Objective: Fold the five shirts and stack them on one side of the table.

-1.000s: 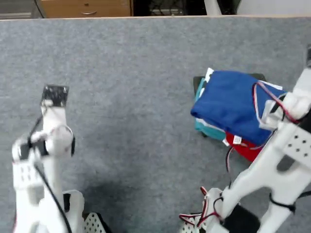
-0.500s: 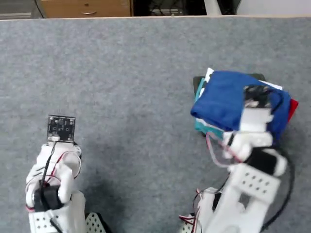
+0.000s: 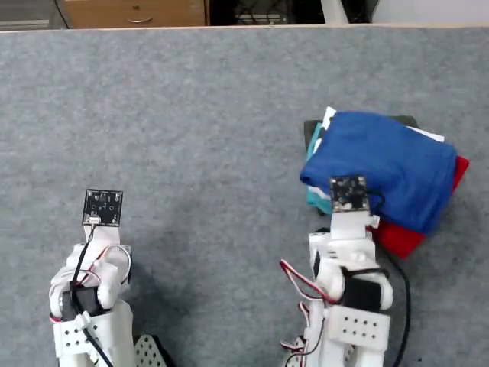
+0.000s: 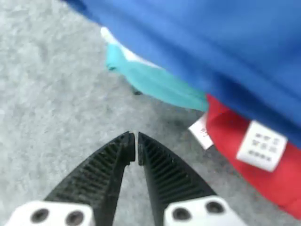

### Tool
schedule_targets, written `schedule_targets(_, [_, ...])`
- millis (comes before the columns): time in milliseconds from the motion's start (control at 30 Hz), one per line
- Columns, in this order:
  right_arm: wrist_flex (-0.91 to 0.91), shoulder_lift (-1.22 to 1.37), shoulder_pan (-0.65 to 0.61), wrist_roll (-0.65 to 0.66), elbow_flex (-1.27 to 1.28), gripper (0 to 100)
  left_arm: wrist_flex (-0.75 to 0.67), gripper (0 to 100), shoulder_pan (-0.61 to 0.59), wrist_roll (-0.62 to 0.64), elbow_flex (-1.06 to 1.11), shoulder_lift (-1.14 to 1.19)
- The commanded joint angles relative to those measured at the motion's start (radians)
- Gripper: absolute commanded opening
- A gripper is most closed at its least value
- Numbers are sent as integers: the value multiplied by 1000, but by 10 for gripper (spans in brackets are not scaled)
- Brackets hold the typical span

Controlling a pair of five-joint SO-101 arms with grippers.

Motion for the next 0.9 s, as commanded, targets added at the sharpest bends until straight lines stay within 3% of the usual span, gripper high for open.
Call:
schedule_targets(0, [31,-131,-18,-61,58,15,-6,30,-13,9,30,12])
schedule_targets(133, [124,-272,-17,-68,88,15,-6,30,-18,9,30,14])
schedule_targets(300, [172,-254,-12,-66,88,15,-6,30,-13,9,30,14])
schedule_targets(867, [173,-252,-12,-64,88,15,-6,30,-13,9,30,14])
